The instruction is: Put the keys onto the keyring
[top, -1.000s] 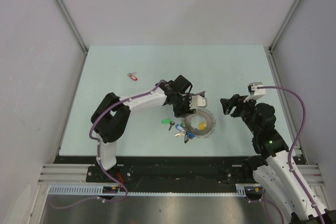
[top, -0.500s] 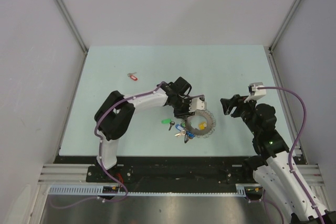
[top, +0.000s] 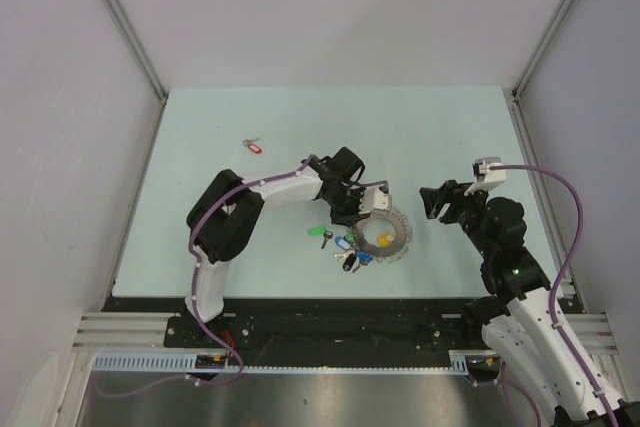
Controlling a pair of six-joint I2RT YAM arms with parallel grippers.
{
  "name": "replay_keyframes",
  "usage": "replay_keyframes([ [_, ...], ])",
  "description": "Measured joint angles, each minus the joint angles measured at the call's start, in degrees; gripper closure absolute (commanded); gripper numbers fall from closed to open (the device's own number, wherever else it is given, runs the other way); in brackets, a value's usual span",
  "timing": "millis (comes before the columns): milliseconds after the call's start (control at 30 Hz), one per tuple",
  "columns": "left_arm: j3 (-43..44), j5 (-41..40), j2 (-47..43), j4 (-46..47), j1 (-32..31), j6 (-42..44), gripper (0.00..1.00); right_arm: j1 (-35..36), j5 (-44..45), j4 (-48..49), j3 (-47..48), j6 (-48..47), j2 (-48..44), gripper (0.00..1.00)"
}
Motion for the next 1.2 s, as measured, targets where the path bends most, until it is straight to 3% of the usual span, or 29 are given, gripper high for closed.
replay_keyframes([
  [100, 0.63, 0.28, 0.37, -0.83, 0.00, 0.02, 0.89, 0.00, 0.00, 0.00, 0.00, 0.00, 0.02, 0.35],
  [133, 0.76, 0.39, 0.44, -0.98, 0.00, 0.15, 0.98, 0.00, 0.00, 0.02, 0.00, 0.00, 0.02, 0.35],
  [167, 0.87, 0.50, 0.46, -1.05, 0.00, 0.33, 1.00, 0.00, 0.00, 0.00, 0.00, 0.00, 0.02, 0.35],
  [400, 0.50, 2.97, -0.04, -0.83, 0.13, 0.17, 1.00, 0.00, -0.11, 0.04, -0.02, -0.04, 0.70, 0.35],
  [567, -5.75, 5.97, -5.09, 4.68, 0.79, -2.67, 1.00, 0.00, -2.19, 0.61, -0.02, -0.31, 1.27, 0.35],
  [700, -13.09, 8.63, -11.85, 13.84, 1.55, -7.61, 1.00, 0.00, -5.46, 1.86, -0.02, -0.66, 1.38, 0.35],
  [900, -26.08, 10.21, -19.67, 35.43, 1.77, -18.32, 1.00, 0.02, -12.33, 4.63, -0.48, -0.87, 2.56, 0.35],
  [1200, -44.19, 10.21, -22.01, 68.87, 1.77, -36.87, 1.00, 1.01, -21.73, 14.80, -9.38, 1.44, 4.24, 0.38],
])
